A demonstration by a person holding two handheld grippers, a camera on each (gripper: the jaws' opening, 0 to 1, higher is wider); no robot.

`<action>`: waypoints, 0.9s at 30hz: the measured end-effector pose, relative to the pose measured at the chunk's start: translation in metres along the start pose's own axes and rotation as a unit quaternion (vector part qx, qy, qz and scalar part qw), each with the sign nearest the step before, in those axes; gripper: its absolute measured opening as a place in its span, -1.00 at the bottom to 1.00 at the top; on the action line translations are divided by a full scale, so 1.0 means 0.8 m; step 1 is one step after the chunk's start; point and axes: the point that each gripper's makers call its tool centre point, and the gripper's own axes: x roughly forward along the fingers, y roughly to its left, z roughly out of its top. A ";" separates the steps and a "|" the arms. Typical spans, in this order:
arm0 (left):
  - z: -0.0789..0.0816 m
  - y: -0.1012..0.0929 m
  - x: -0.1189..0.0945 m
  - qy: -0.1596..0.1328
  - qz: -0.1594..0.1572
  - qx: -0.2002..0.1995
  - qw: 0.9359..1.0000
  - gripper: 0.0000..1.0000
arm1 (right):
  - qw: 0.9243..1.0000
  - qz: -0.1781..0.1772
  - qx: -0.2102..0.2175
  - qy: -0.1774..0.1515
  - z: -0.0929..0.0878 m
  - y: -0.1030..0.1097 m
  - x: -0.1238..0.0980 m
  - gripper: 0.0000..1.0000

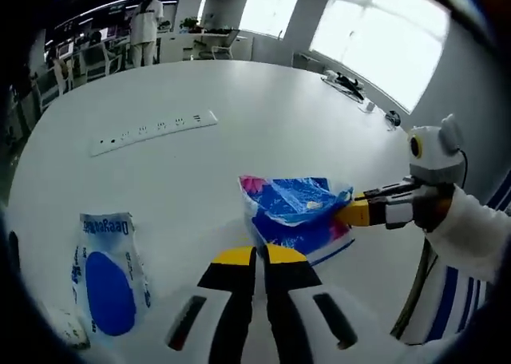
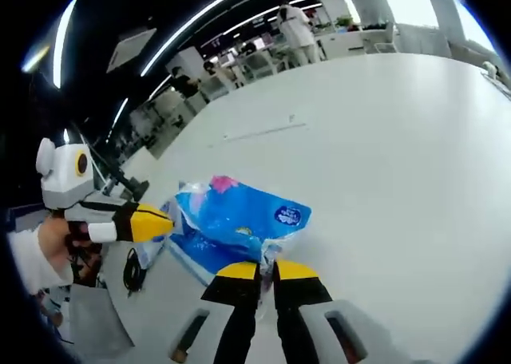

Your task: Arrange the tabletop items into an orderly group along one side of the table until the central work area is clear of visible clutter.

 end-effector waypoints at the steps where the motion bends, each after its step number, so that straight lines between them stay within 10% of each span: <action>1: -0.006 0.000 0.006 0.008 -0.002 -0.001 1.000 -0.99 | 1.000 -0.001 0.004 0.007 -0.005 -0.005 0.004 -0.94; 15: -0.054 0.020 0.049 0.067 0.017 -0.025 0.997 -1.00 | 0.999 0.003 0.016 0.044 -0.032 -0.027 0.043 -0.94; 27: -0.065 0.022 0.056 0.054 0.020 -0.094 0.994 -0.97 | 0.999 0.005 -0.008 0.039 -0.029 -0.024 0.050 -0.96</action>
